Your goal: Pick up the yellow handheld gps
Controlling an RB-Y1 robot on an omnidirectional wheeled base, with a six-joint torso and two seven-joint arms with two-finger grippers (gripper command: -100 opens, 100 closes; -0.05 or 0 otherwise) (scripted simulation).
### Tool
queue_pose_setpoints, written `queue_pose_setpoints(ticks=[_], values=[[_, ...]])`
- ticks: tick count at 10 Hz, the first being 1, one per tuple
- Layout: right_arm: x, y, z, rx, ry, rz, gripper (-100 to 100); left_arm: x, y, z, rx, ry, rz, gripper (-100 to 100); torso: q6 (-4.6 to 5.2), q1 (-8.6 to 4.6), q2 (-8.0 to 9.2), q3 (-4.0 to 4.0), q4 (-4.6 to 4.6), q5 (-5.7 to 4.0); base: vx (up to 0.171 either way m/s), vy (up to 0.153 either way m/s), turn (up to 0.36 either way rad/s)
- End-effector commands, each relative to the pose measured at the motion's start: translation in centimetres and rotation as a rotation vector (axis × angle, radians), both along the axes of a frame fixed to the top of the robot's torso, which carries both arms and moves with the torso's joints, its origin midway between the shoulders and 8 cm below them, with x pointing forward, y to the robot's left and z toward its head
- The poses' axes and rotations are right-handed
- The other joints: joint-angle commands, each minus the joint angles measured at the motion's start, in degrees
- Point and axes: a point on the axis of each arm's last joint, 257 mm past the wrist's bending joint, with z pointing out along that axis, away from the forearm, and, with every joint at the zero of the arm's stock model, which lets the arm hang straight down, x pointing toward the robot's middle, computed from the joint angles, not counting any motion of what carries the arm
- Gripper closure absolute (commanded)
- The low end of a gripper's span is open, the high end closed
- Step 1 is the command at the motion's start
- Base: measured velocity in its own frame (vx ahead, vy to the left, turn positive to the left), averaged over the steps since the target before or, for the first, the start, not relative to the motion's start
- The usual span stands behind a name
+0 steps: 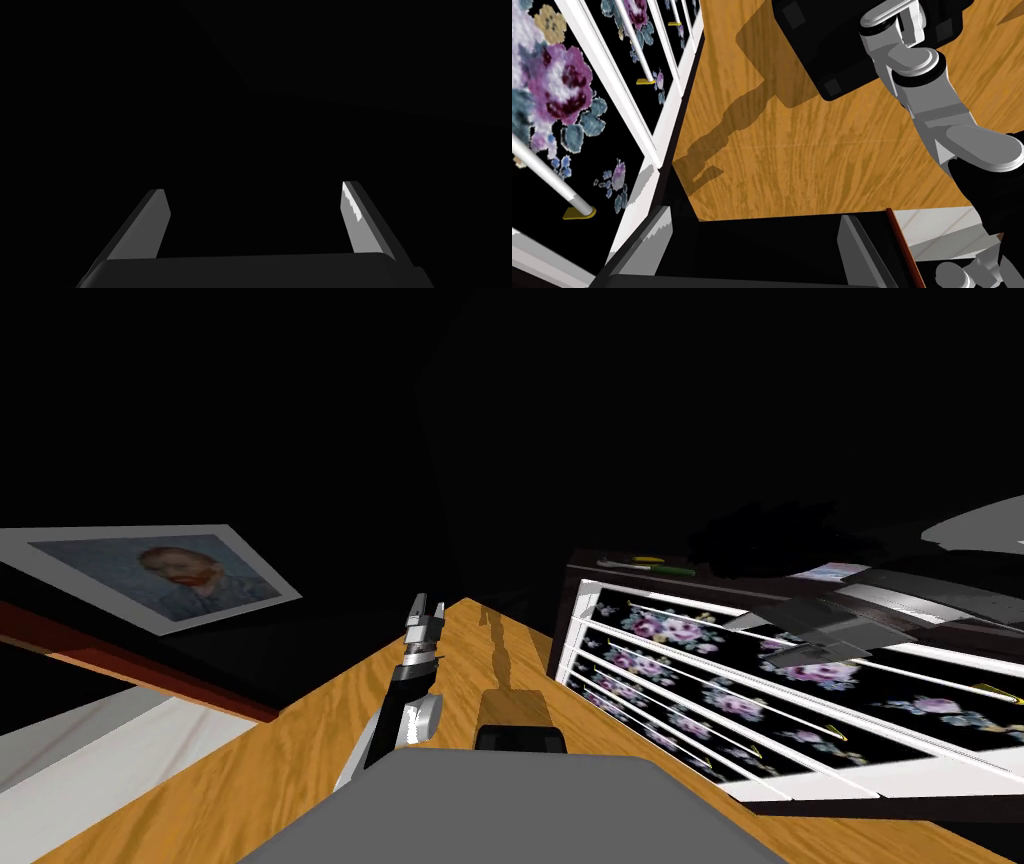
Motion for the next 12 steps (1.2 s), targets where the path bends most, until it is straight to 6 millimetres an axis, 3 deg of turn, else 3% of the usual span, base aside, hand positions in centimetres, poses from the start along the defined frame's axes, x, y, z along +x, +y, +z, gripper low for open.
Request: queue_pose_setpoints(ticks=[1, 4, 5, 6, 7, 9, 12], values=[[1.3, -1.0, 2.3, -0.072, -0.013, -0.004, -100, 0.0, 0.0, 0.0, 0.000, 0.000, 0.000, 0, 0.00, 0.00, 0.00, 0.00, 0.00, 0.00, 0.080, -0.095, 0.218], [3.4, -1.2, 5.5, -0.172, -0.021, 0.019, -100, 0.0, 0.0, 0.0, 0.000, 0.000, 0.000, 0, -0.07, -0.14, -0.17, -0.11, -0.05, -0.03, 0.080, -0.127, 0.214], [3.6, -1.1, 5.7, -0.179, -0.019, 0.025, -100, 0.0, 0.0, 0.0, 0.000, 0.000, 0.000, 0, 0.01, -0.12, -0.13, -0.08, -0.04, -0.05, 0.029, -0.056, -0.027], [4.7, -1.4, 7.4, -0.230, -0.026, 0.021, -100, 0.0, 0.0, 0.0, 0.000, 0.000, 0.000, 0, 0.05, 0.08, 0.02, 0.01, 0.00, -0.02, 0.053, -0.091, 0.187], [4.9, -1.2, 7.7, -0.240, -0.024, 0.029, -100, 0.0, 0.0, 0.0, 0.000, 0.000, 0.000, 0, -0.04, 0.05, -0.02, -0.01, -0.01, 0.02, 0.068, -0.118, 0.216], [6.5, -1.3, 10.2, -0.322, -0.023, 0.019, -100, 0.0, 0.0, 0.0, 0.000, 0.000, 0.000, 0, -0.04, -0.24, -0.22, -0.13, -0.06, -0.04, 0.130, -0.222, 0.355], [7.7, -0.8, 11.6, -0.389, 0.006, 0.021, -100, 0.0, 0.0, 0.0, 0.000, 0.000, 0.000, 0, 0.00, -0.43, -0.18, -0.12, -0.06, -0.14, 0.080, -0.232, 0.202]])
